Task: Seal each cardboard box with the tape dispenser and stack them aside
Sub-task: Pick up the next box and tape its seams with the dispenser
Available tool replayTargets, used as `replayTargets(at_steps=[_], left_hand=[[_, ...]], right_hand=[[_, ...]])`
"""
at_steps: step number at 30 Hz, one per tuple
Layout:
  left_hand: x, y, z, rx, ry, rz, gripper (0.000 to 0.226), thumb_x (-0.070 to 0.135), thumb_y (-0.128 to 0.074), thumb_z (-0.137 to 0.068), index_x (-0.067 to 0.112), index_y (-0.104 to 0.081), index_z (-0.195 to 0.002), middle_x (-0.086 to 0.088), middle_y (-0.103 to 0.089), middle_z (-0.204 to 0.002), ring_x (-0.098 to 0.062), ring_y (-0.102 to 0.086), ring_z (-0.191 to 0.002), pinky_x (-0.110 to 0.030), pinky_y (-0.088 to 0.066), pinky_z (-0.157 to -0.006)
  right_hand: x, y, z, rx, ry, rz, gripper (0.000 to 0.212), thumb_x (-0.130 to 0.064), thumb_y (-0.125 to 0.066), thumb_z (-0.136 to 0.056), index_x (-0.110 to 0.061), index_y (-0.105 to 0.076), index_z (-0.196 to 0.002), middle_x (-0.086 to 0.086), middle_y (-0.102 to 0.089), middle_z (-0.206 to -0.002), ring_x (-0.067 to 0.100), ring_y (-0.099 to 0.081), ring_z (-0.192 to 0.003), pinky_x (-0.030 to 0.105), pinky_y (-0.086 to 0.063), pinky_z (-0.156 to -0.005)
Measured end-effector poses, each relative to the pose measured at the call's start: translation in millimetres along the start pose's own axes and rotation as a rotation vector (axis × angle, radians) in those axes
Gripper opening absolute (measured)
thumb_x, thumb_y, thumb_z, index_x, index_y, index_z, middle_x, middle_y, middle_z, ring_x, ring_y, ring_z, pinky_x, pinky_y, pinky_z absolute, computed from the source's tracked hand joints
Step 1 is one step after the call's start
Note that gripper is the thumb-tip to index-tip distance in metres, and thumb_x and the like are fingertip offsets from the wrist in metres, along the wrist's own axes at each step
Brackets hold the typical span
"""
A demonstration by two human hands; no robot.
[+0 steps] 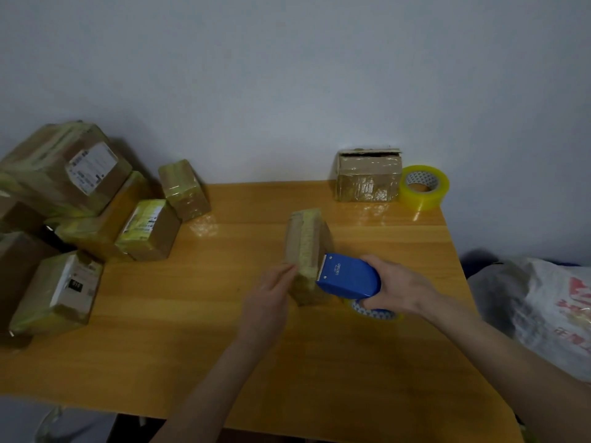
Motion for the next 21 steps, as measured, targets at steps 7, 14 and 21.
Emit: replayTargets(at_steps=[7, 14, 21], left_hand=[[9, -36, -4, -0.435, -0.100, -0.253, 0.077, 0.012, -0.039, -0.098, 0.029, 0.022, -0.141, 0.009, 0.022, -0.153, -0.004, 0.021, -0.139, -0.030, 0.005, -0.120], [21, -48, -4, -0.421, -0.153, -0.287, 0.079, 0.008, -0.038, -0.094, 0.026, 0.023, -0.141, 0.007, 0.023, -0.151, -0.004, 0.016, -0.140, -0.027, 0.013, -0.116], [20, -44, -6, -0.402, -0.135, -0.256, 0.080, 0.006, -0.045, -0.093, 0.026, 0.009, -0.148, 0.007, 0.012, -0.156, -0.009, 0.006, -0.145, -0.026, 0.010, -0.116]], right_hand=[[12, 12, 9, 0.003, 0.041, 0.014, 0.076, -0.056, -0.072, -0.072, -0.040, -0.033, -0.134, -0.012, -0.055, -0.113, 0.012, -0.055, -0.097, 0.030, -0.048, -0.072], [40, 22, 36, 0.001, 0.019, -0.026, 0.077, -0.045, -0.074, -0.071, -0.044, -0.031, -0.135, -0.016, -0.056, -0.105, 0.005, -0.057, -0.089, 0.032, -0.055, -0.074], [54, 28, 49, -0.016, 0.014, 0.051, 0.074, -0.047, -0.072, -0.072, -0.043, -0.033, -0.135, -0.016, -0.059, -0.106, 0.009, -0.058, -0.093, 0.030, -0.053, -0.073]])
Point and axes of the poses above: each hand's wrist, its own z-axis away from the middle knuckle, its own y-axis out of the back of the hand, x = y × z, the point moved 6 cm from there along -z, towards the middle knuckle
